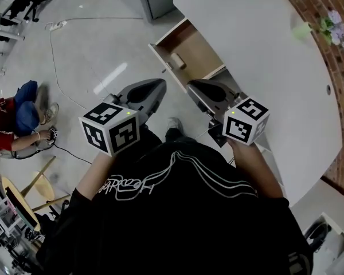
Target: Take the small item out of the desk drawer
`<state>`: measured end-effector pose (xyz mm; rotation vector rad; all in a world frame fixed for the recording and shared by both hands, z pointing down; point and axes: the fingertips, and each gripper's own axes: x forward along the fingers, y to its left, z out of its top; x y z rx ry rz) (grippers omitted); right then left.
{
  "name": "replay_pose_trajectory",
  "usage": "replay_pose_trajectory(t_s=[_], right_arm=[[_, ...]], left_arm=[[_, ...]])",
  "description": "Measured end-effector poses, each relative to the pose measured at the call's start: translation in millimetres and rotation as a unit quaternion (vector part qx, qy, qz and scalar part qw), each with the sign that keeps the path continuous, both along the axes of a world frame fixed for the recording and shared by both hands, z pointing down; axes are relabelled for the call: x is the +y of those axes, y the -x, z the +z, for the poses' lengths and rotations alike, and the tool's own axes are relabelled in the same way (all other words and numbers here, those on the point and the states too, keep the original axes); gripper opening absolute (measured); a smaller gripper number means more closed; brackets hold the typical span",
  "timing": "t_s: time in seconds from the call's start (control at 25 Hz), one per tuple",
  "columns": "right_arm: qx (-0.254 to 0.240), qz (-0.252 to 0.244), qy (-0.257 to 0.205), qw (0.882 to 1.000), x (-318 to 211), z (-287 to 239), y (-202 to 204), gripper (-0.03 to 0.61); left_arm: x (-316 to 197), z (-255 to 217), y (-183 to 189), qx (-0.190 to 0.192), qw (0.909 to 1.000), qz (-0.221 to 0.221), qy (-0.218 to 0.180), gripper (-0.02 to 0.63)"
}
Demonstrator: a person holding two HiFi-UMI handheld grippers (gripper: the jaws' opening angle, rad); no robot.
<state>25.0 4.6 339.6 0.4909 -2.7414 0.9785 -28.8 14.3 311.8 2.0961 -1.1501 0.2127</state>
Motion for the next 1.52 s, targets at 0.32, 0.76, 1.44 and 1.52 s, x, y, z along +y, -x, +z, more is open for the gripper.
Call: replay_pose_trajectory(t_s=[0.32,0.76,1.44,1.52], right_arm=[[-0.002,0.037,0.021,0.999,-44.6,38.4,23.7,0.055],[0.083,0.082,0.068,0.991,-104.9,152.4,60.8,0.057],[0.227,0.044,0.129,0.964,-182.0,326.6,86.0,0.19],[0.231,0.044,0.143,0.962,-190.4,339.2,88.9,0.204]], left_arm=[[-42.2,30.5,27.9,0.011,0.9994,0.018,0.028,0.021],[-112.2,115.1,77.3,0.013,0.9918,0.078,0.101,0.021],[-166.1,213.8,146.8,0.017,0.9838,0.046,0.172,0.021],[-166.0,221.1,150.8,0.014,0.9825,0.054,0.178,0.021]])
